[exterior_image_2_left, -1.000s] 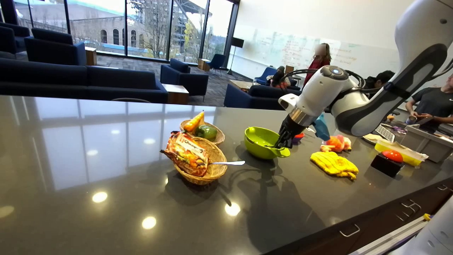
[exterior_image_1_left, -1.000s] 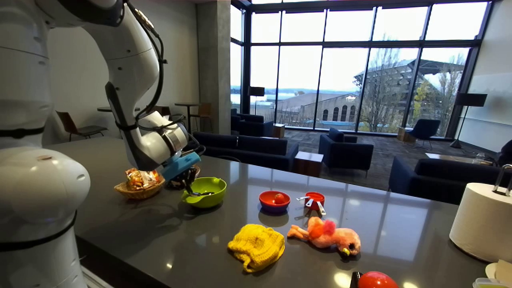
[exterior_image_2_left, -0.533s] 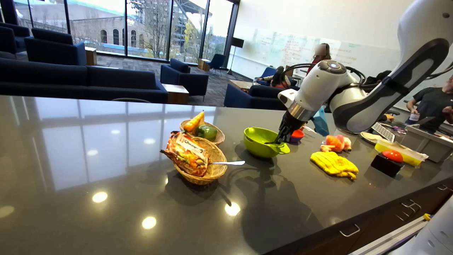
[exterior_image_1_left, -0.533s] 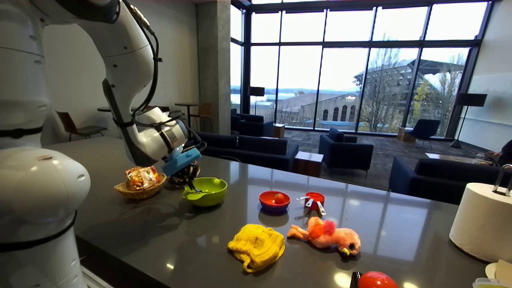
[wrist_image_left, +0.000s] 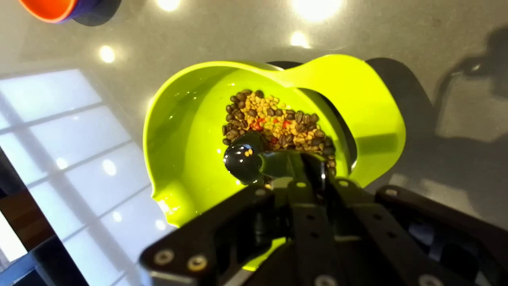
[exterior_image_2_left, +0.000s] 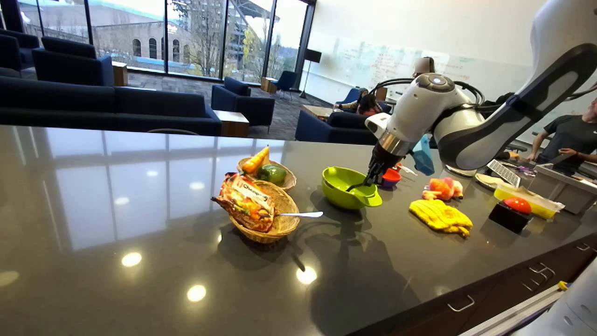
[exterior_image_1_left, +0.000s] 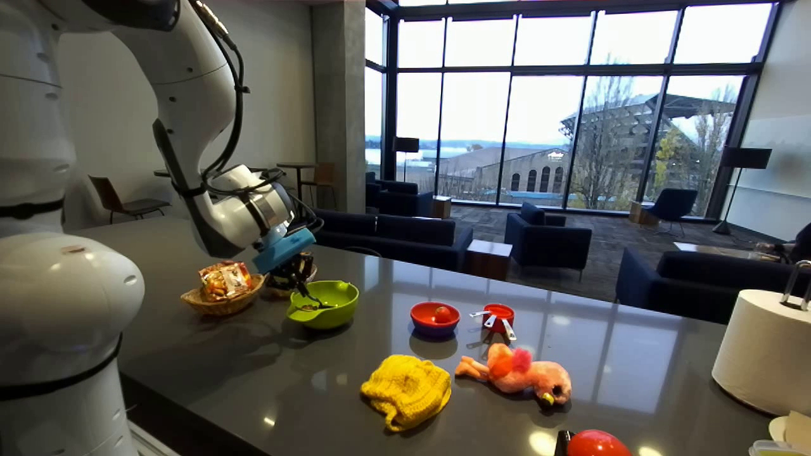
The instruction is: Pick up the black spoon and mix the substance in the lime green bowl
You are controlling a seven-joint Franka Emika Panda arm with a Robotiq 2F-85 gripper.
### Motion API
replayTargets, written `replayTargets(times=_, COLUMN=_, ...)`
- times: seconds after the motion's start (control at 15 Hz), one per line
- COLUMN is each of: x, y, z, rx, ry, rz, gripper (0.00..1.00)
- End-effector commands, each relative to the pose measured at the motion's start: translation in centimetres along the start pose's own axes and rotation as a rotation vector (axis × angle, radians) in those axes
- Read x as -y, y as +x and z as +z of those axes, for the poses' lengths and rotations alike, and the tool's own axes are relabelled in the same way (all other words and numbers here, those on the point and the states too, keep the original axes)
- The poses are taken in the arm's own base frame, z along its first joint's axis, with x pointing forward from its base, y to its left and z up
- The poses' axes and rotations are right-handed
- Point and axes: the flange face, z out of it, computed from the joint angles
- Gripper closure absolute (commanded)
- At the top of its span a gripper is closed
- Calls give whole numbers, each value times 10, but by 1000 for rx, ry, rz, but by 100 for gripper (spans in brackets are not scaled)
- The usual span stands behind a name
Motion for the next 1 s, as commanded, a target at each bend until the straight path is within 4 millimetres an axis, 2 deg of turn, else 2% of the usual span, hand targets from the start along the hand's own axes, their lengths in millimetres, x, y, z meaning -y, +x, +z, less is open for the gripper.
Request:
replayTargets(times=0.0, x=5, y=-4, z=-9, rx=32, ry=-10, rz=1, gripper=99)
replayTargets(times=0.47, x=-3, y=-4, z=-17, rx=64, ry=-49, rz=9, gripper=99)
replayTargets(times=0.93, x=-2, y=1, z=-16, rx=111, ry=-12, rz=30, gripper=99)
